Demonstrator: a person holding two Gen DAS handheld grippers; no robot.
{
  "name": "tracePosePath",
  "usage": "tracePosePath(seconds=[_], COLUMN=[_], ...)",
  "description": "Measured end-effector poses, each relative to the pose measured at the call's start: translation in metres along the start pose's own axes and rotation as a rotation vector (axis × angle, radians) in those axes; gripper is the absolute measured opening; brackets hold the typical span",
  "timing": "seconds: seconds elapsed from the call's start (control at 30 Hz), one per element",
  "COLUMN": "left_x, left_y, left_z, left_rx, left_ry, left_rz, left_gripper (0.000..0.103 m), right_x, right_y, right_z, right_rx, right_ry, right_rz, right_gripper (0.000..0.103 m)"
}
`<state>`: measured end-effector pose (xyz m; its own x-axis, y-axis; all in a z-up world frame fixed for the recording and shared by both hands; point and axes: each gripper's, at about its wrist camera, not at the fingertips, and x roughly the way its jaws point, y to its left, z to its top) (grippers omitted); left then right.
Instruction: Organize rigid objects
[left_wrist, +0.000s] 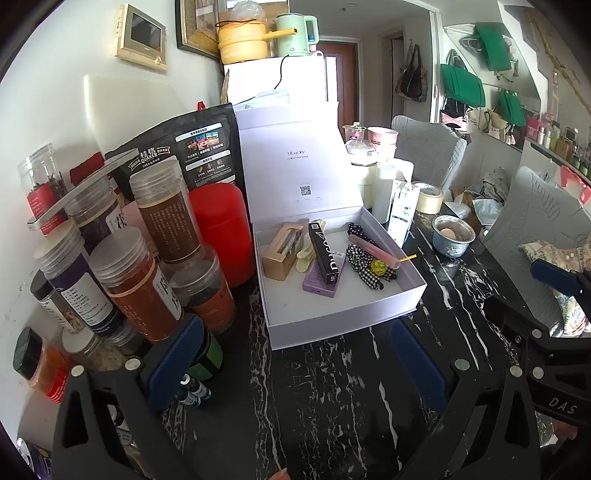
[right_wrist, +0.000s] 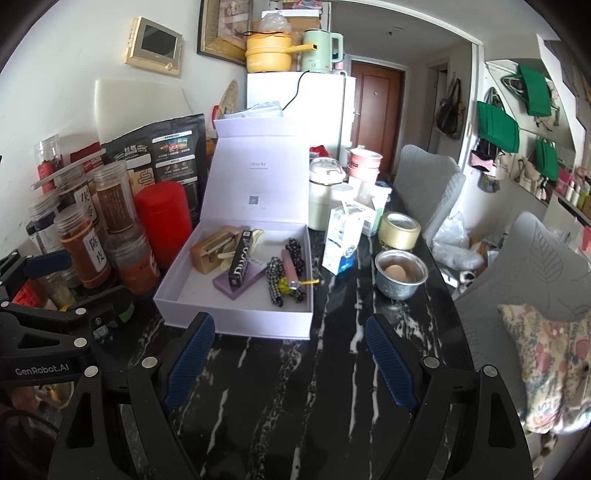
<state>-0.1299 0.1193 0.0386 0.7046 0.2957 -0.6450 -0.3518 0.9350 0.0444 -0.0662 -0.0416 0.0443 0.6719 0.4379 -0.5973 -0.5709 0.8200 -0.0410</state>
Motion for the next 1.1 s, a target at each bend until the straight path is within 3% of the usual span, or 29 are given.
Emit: tracePosePath(seconds=[1.1], left_x=[0.0061], left_y=[0.0011], left_z=[-0.0002], left_rx=[0.007], left_ry=[0.030], left_rz=[0.005], left_gripper=[0.103], right_x=[0.0006], right_y=[0.0014], right_z=[-0.0013], right_rx=[-0.022], right_ry=[0.006], right_rz=[-0.011], right_gripper=[0.085])
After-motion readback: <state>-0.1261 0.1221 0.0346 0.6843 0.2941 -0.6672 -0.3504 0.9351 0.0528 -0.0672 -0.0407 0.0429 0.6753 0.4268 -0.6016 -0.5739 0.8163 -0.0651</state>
